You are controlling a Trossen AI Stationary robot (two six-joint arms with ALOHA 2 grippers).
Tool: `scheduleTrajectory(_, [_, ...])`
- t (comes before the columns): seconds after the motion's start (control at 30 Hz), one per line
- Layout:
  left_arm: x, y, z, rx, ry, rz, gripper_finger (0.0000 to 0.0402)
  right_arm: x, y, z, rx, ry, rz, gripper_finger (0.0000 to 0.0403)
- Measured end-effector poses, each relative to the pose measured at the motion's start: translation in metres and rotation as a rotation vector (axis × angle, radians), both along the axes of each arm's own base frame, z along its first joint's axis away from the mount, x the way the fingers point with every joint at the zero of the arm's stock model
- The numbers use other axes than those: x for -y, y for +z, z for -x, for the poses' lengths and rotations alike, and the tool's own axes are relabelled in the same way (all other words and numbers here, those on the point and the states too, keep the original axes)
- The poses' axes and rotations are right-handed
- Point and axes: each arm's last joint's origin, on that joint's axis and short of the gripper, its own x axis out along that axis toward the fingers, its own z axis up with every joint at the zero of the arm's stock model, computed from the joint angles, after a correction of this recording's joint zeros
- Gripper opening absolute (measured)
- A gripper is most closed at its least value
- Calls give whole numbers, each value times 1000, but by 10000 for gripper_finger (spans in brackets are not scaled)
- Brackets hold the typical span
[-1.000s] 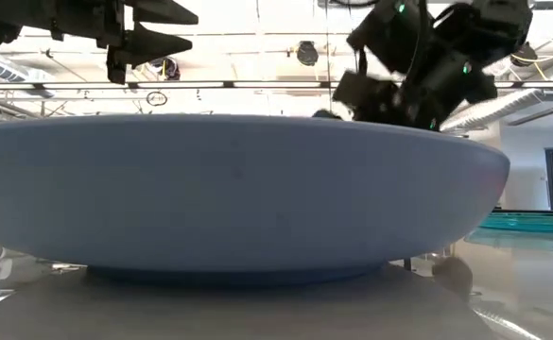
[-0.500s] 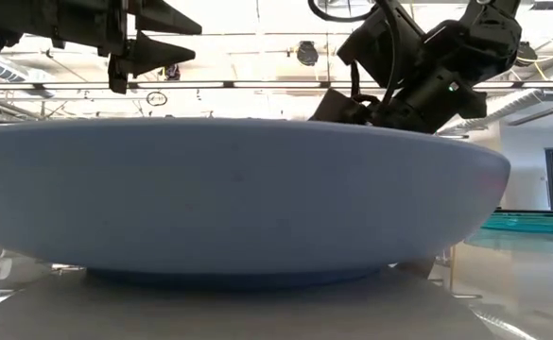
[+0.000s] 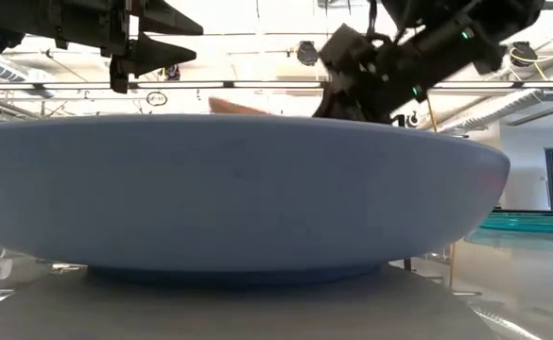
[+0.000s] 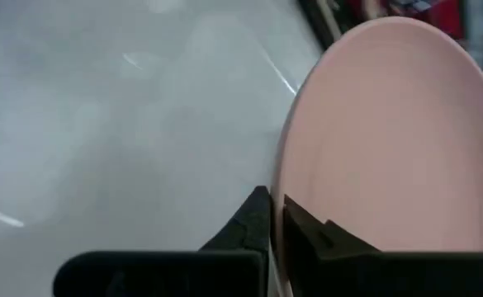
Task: Place and stack plates onto a shelf
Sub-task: Stack the orange plate on the black plate, then stack the blue plate on the orange plate
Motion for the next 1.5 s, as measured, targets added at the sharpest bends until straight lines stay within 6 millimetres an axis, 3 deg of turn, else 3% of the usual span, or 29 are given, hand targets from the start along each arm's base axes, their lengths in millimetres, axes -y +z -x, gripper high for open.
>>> scheduleTrajectory(0.17, [0,0,0,4,0,9,195,38,36,7,116,-158,13,1])
scheduleTrajectory(0.33, [0,0,0,8,-1,16,195,86,54,21,163,-338,-28,1])
scheduleTrajectory(0.47, [0,0,0,7,-2,16,195,114,49,35,94,-372,-203,1])
scheduleTrajectory(0.6, [0,0,0,5,1,11,195,128,39,45,7,-369,-385,1])
scheduleTrajectory(0.83, [-1,0,-1,5,5,11,195,135,35,47,1,-406,-417,11])
scheduleTrajectory(1.2, [1,0,0,7,-22,18,195,133,35,46,-12,-368,-443,82])
scheduleTrajectory(1.37, [2,0,-1,9,-60,24,195,126,35,45,-24,-331,-456,115])
scheduleTrajectory(1.5, [4,-2,-2,-1,-132,38,195,110,50,47,20,-261,-449,128])
